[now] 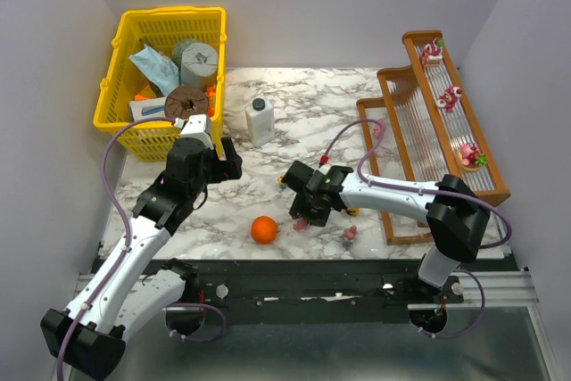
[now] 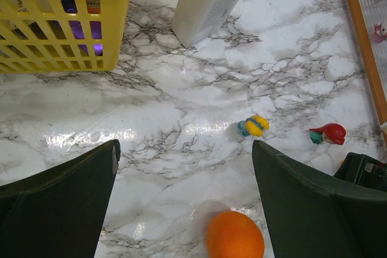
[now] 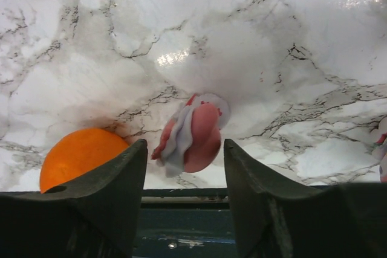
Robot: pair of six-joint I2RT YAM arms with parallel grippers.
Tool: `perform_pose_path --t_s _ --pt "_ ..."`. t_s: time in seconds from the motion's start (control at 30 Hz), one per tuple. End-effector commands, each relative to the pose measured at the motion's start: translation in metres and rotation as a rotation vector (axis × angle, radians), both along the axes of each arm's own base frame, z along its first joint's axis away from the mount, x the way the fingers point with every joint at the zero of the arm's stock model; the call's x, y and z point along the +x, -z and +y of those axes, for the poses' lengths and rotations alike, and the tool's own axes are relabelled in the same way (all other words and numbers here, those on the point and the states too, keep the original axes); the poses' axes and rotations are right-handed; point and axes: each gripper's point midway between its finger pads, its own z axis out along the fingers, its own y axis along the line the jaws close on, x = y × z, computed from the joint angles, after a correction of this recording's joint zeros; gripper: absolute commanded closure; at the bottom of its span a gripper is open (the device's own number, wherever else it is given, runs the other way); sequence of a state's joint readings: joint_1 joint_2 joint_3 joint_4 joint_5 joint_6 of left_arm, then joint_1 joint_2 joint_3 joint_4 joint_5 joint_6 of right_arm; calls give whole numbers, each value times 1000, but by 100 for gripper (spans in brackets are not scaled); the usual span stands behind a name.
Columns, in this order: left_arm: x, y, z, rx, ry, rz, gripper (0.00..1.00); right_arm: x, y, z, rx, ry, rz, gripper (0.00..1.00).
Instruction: Place and organize the plastic toys onto the shelf
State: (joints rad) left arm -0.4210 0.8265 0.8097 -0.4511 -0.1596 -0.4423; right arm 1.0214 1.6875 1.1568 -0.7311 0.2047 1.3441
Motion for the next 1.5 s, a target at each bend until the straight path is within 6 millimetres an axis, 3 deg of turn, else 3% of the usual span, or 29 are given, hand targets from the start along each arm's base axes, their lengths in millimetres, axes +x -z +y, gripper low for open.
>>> perform_pose_path --t_s 0.0,0.23,0.4,0.7,0.9,1.0,1.13,1.23,1.47 --pt "0 -2 -4 -15 15 -9 1 5 1 1 -21 9 -23 44" --pt "0 -2 -4 -16 13 -14 1 0 4 -5 -54 -56 -12 63" --pt "-1 -3 -3 -15 13 -16 1 7 -5 -14 -117 -180 -69 75" --pt "-2 -3 -3 -18 14 -21 1 47 -57 -41 -208 -405 -241 85" --pt "-2 -2 -2 -19 10 -21 1 70 -78 -54 -235 -541 -264 93" --pt "-2 -2 -2 -15 10 -22 1 63 -75 -53 -231 -558 -217 86" --pt "-1 -1 -1 -14 7 -19 1 46 -80 -35 -136 -535 -211 56" --pt "0 -1 -2 -17 6 -19 1 28 -83 -8 -91 -565 -226 46" --pt "1 0 -3 -12 9 -15 1 -15 -69 51 -46 -741 -243 43"
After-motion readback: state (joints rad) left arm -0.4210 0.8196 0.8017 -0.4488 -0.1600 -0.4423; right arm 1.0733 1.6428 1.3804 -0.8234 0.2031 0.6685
